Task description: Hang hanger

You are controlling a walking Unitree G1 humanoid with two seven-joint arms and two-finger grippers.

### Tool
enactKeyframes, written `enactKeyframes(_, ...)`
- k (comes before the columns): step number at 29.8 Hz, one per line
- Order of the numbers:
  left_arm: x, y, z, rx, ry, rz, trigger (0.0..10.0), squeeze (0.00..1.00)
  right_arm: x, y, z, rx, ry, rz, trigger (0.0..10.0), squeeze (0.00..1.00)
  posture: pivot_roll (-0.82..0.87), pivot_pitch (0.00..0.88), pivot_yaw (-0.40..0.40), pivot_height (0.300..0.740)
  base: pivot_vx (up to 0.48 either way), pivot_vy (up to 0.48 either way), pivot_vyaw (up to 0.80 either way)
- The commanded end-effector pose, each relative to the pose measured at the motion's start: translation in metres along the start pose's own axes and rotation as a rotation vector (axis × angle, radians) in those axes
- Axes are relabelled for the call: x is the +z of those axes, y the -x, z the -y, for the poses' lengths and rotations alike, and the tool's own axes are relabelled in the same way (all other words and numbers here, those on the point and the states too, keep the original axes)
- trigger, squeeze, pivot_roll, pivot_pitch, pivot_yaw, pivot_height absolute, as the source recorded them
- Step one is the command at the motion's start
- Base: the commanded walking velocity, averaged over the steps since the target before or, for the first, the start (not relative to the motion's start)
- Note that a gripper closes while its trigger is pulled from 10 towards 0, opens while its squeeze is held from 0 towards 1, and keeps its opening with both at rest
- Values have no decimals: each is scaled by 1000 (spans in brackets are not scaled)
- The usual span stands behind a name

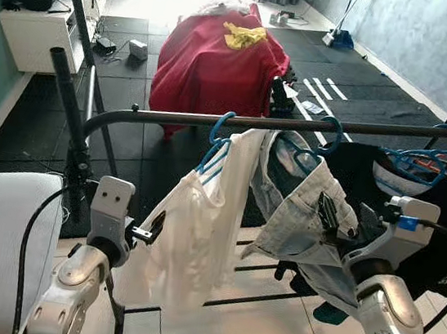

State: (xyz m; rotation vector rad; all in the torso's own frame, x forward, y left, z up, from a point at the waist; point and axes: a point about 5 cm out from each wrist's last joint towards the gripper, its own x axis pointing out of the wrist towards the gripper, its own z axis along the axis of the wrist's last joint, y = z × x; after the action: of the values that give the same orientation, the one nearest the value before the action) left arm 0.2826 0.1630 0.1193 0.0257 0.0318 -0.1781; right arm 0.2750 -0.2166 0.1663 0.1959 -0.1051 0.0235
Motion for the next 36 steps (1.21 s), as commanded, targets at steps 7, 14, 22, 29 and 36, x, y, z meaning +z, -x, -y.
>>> enactKeyframes(7, 25, 4, 26, -221, 41, 105, 10000, 0, -2, 1, 2, 0, -2, -12, 10000, 0, -88, 90, -28, 740, -333, 0, 0)
enactKeyframes(14, 49, 12, 56, -480, 58, 175, 10000, 0, -1, 0, 1, 6, 3, -12, 10000, 0, -88, 87, -30, 740, -329, 0, 0)
enactKeyframes(22, 53, 4, 50, -422, 27, 174, 10000, 0, -1, -1, 1, 5, 7, -12, 10000, 0, -93, 91, -29, 740, -315, 0, 0)
enactKeyframes(29, 52, -7, 40, -277, 94, 169, 10000, 0, -3, -1, -1, 15, 10, -18, 10000, 0, -95, 92, -31, 740, 0, -245, 0)
enactKeyframes(36, 55, -14, 50, -260, 137, 170, 10000, 0, -1, -3, -1, 26, 22, -21, 10000, 0, -100, 91, -35, 740, 0, -434, 0)
